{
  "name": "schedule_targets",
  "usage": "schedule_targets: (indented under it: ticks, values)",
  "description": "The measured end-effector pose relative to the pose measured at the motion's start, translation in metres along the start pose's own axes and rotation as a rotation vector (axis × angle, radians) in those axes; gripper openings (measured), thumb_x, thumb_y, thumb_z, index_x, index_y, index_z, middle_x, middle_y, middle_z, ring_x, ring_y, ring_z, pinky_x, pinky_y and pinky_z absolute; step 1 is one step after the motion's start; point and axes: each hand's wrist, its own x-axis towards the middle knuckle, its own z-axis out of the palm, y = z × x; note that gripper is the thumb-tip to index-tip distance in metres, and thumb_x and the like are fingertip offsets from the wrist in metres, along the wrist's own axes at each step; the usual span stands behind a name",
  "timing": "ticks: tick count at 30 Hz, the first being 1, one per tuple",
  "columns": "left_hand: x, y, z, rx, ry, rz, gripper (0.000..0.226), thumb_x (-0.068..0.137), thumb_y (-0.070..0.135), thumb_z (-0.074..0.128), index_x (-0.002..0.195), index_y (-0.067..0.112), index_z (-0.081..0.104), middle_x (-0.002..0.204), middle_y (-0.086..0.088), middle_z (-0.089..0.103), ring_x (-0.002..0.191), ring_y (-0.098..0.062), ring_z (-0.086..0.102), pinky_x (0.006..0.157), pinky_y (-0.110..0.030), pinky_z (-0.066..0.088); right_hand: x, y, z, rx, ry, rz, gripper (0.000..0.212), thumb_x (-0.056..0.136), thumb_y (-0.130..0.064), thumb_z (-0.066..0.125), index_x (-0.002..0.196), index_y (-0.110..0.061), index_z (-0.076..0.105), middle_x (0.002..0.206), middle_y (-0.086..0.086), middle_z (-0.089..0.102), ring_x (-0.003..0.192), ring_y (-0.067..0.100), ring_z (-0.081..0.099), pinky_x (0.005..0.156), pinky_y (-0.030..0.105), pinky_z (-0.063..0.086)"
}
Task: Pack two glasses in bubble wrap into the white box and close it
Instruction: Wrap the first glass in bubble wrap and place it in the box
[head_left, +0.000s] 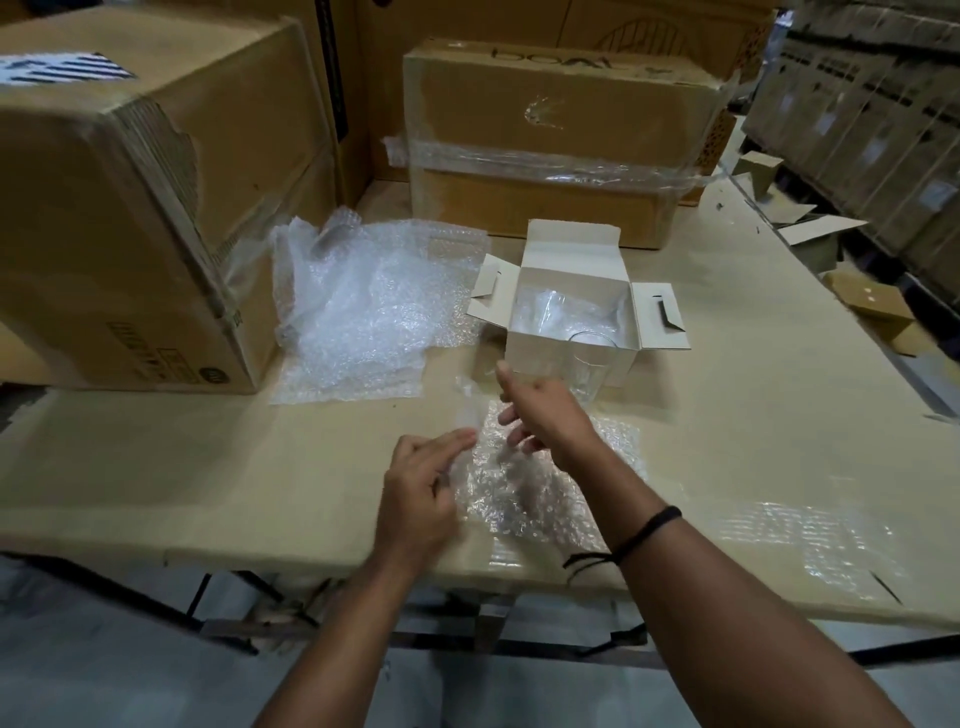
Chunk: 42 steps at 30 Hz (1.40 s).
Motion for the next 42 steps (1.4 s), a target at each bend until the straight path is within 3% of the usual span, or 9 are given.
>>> schedule_targets:
  ticks: [2, 5, 9, 16, 19, 22, 30, 35, 42]
  values:
    - [-0.004, -0.003, 0.005, 0.045, -0.078, 0.096, 0.062, 0.066, -0.016, 0.051, 0.116, 0.016, 0.069, 0.115, 0.031, 0.056, 0.085, -0.006, 0.05, 0.074, -0.01, 0.044, 0.003, -0.013, 0.002, 0.008, -0.087, 0.044, 0.063, 0.082, -0.062, 0.063, 0.119, -0.01, 0.06, 0.092, 0.012, 0.068, 0.057, 0.018, 0.062, 0.049, 0.028, 0.051]
    - [-0.011, -0.009, 0.009, 0.023, -0.131, 0.16, 0.054, 0.07, -0.009, 0.06, 0.117, 0.018, 0.068, 0.122, 0.03, 0.056, 0.089, -0.015, 0.054, 0.079, -0.025, 0.05, 0.007, -0.019, 0.009, -0.155, -0.124, 0.073, 0.071, 0.074, -0.028, 0.084, 0.132, -0.007, 0.05, 0.102, 0.016, 0.067, 0.063, 0.022, 0.067, 0.056, 0.035, 0.059]
    - [-0.013, -0.012, 0.001, -0.002, -0.103, 0.155, 0.055, 0.084, 0.059, 0.058, 0.121, 0.019, 0.063, 0.13, 0.005, 0.058, 0.111, -0.011, 0.049, 0.096, -0.021, 0.04, 0.001, -0.005, -0.012, 0.022, -0.036, 0.091, 0.054, 0.079, 0.004, 0.073, 0.129, 0.001, 0.053, 0.101, 0.021, 0.066, 0.066, 0.025, 0.068, 0.057, 0.035, 0.06]
    - [0.006, -0.003, 0.021, 0.038, -0.306, 0.013, 0.063, 0.087, 0.074, 0.027, 0.126, 0.036, 0.059, 0.137, 0.022, 0.048, 0.122, -0.013, 0.038, 0.097, -0.029, 0.023, -0.019, 0.04, -0.096, 0.121, 0.028, 0.178, 0.042, 0.082, -0.001, 0.072, 0.122, -0.006, 0.06, 0.092, 0.015, 0.072, 0.059, 0.018, 0.058, 0.047, 0.025, 0.045]
    - [0.009, 0.005, 0.042, 0.335, -0.586, 0.027, 0.059, 0.083, 0.072, 0.034, 0.134, 0.045, 0.049, 0.149, 0.022, 0.033, 0.136, -0.014, 0.024, 0.098, -0.028, 0.01, -0.017, 0.062, -0.112, -0.08, 0.164, 0.208, 0.038, 0.086, -0.015, 0.072, 0.121, -0.008, 0.059, 0.086, 0.007, 0.07, 0.062, 0.019, 0.058, 0.054, 0.026, 0.045]
    - [0.005, 0.009, 0.051, 0.524, -0.753, 0.005, 0.05, 0.088, 0.065, 0.043, 0.134, 0.046, 0.047, 0.154, 0.02, 0.026, 0.142, -0.013, 0.015, 0.104, -0.034, 0.005, -0.016, 0.077, -0.113, -0.485, 0.306, 0.131, 0.058, 0.083, -0.031, 0.075, 0.134, -0.014, 0.051, 0.109, 0.009, 0.065, 0.096, 0.025, 0.062, 0.079, 0.03, 0.048]
    - [0.006, 0.021, 0.044, 0.701, -0.398, -0.255, 0.078, 0.07, 0.089, 0.025, 0.117, 0.038, 0.06, 0.123, 0.012, 0.055, 0.114, -0.016, 0.043, 0.09, -0.036, 0.024, -0.029, 0.094, -0.098, -0.766, 0.239, 0.044, 0.027, 0.084, -0.036, 0.065, 0.109, -0.028, 0.064, 0.108, 0.0, 0.061, 0.097, 0.023, 0.061, 0.079, 0.032, 0.049]
    - [0.004, 0.031, 0.047, 0.674, -0.501, -0.32, 0.039, 0.08, 0.066, 0.053, 0.101, 0.034, 0.059, 0.102, 0.014, 0.061, 0.099, -0.016, 0.05, 0.086, -0.035, 0.029, -0.03, 0.076, -0.087, -0.548, 0.298, -0.059, 0.012, 0.089, -0.034, 0.065, 0.084, -0.024, 0.066, 0.082, -0.005, 0.066, 0.079, 0.019, 0.061, 0.067, 0.028, 0.042]
    - [0.002, 0.037, 0.047, 0.265, -0.333, -0.215, 0.011, 0.079, 0.017, 0.068, 0.08, 0.028, 0.068, 0.067, 0.016, 0.054, 0.067, -0.008, 0.052, 0.084, -0.038, 0.043, -0.014, 0.035, -0.04, -0.607, 0.195, 0.102, 0.083, 0.069, -0.092, 0.038, 0.082, -0.012, 0.056, 0.068, 0.005, 0.062, 0.06, 0.02, 0.061, 0.05, 0.029, 0.042]
